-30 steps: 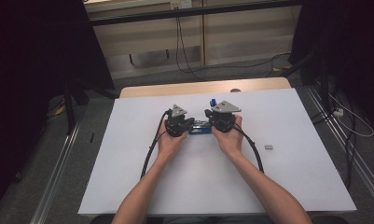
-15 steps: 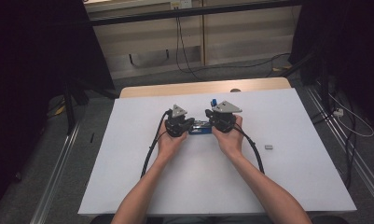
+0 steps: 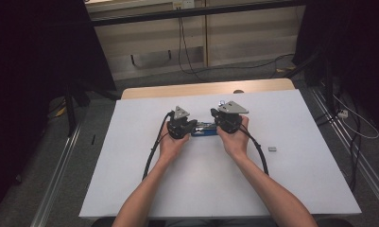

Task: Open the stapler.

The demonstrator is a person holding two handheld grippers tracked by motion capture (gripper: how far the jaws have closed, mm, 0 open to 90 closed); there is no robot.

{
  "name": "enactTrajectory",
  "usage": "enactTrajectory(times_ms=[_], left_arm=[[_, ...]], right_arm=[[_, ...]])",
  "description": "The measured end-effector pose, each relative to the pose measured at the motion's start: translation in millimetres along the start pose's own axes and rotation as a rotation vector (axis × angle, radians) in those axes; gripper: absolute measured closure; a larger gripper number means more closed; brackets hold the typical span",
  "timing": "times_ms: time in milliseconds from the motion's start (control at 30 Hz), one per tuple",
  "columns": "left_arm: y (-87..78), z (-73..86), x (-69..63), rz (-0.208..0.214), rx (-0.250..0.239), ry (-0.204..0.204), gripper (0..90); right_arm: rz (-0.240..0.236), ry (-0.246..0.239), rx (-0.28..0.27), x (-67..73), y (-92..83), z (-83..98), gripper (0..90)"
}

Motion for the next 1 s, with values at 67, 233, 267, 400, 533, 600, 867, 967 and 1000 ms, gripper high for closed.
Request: enactTrajectory(times_ms=[67, 233, 267, 400, 533, 600, 867, 967, 1000], left_arm=[[0.0, 0.1, 0.1, 0.001, -0.002, -0.003, 90.0], [-0.1, 0.0, 0.2, -0.005, -0.001, 0.004, 90.0], [0.0, 0.1, -0.1, -0.001, 0.000, -0.001, 90.0], [0.2, 0.7, -0.2, 0.004, -0.008, -0.009, 90.0], [-0.3, 1.4, 0.0, 0.001, -0.006, -0.002, 90.0], [-0.2, 1.4, 0.0, 0.002, -0.006, -0.003, 90.0], [-0.4, 1.6, 0.0, 0.003, -0.007, -0.003, 90.0], [-0.4, 1.9, -0.5, 0.001, -0.012, -0.004, 90.0], [-0.6, 2.1, -0.1, 0.001, -0.011, 0.001, 90.0]], right_arm=[[0.004, 0.003, 0.000, -2.2, -1.4, 0.7, 90.0], [0.018, 0.008, -0.006, -4.8, -3.1, 1.1, 90.0], [0.018, 0.013, -0.008, -5.4, -3.2, 1.0, 90.0], [0.034, 0.009, -0.008, -8.9, -4.8, 1.2, 90.0], [0.053, 0.026, -0.009, -17.7, -7.8, 2.6, 90.0], [0.053, 0.049, -0.013, -22.6, -9.8, 5.3, 90.0], [0.062, 0.055, -0.010, -31.9, -14.8, 13.5, 90.0], [0.053, 0.044, -0.010, -32.3, -15.5, 13.8, 90.0], [0.053, 0.042, -0.009, -32.6, -15.7, 14.4, 90.0]])
Point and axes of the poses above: each handheld gripper's, and its own axes: y roughly forward along the jaws, z roughly out of its underside, x roughly to its left, the point moved 6 cm from there along y, roughly forward along the jaws, and after that the axes turned 8 degrees about -y, right-handed, at the moved point
